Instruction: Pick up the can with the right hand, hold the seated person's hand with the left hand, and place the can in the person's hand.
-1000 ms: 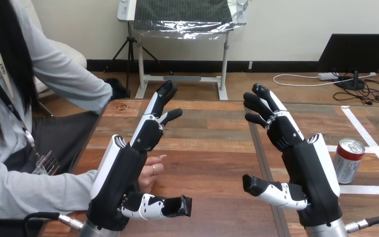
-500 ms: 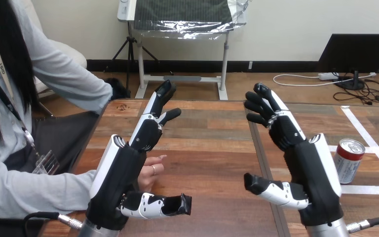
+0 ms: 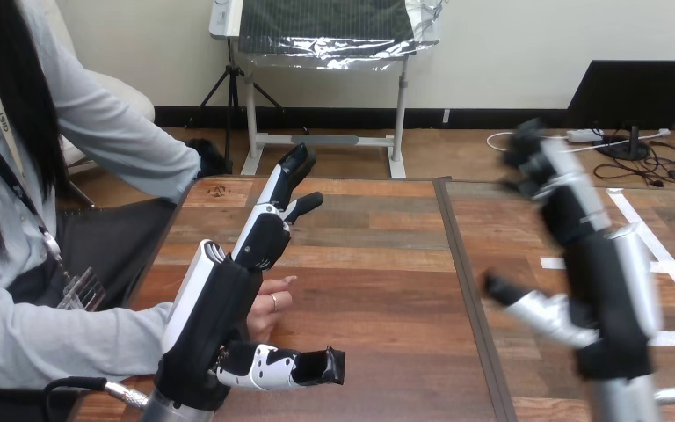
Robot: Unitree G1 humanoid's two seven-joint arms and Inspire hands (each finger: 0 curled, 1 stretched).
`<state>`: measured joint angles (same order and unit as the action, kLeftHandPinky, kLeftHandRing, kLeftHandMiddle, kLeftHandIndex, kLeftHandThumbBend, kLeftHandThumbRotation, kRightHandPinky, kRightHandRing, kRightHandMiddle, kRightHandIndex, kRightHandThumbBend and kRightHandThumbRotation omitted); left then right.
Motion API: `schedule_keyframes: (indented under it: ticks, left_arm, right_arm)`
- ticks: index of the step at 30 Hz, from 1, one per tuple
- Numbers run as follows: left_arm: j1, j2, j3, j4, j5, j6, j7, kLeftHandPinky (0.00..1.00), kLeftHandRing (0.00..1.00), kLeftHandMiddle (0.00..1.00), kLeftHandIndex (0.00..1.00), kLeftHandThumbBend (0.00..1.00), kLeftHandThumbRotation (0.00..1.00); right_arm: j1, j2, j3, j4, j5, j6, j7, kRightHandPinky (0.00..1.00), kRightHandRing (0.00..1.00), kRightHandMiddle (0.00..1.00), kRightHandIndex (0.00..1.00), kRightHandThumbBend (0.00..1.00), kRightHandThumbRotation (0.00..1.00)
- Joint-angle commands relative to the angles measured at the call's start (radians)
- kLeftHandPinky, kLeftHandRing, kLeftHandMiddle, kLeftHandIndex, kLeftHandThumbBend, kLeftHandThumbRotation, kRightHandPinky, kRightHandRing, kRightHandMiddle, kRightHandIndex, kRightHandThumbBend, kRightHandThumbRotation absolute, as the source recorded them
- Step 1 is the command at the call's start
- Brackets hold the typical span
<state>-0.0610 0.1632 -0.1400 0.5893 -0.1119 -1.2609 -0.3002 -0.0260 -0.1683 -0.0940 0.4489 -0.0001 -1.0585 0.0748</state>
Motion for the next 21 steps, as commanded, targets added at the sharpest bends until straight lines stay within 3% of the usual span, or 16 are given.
schedule_keyframes:
  ticks: [1,11,21]
  left_arm:
    - [-0.065,-0.007,0.010,-0.013,-0.022,-0.001,-0.003,0.91,1.00,1.00,1.00,1.00,0.63]
    - [-0.063,-0.007,0.014,-0.015,-0.017,-0.003,-0.004,0.91,1.00,1.00,1.00,1.00,0.63]
    - [-0.061,-0.007,0.015,-0.016,-0.016,-0.003,-0.004,0.91,1.00,1.00,1.00,1.00,0.64]
  right_arm:
    - [-0.103,-0.037,-0.054,0.006,0.023,-0.027,-0.022,0.87,0.89,0.91,0.93,1.00,0.61]
    - [-0.138,-0.058,-0.126,0.021,0.010,-0.008,-0.074,0.87,0.89,0.90,0.92,1.00,0.62]
    - [-0.182,-0.080,-0.168,0.079,0.008,-0.011,-0.113,0.85,0.88,0.90,0.92,1.00,0.63]
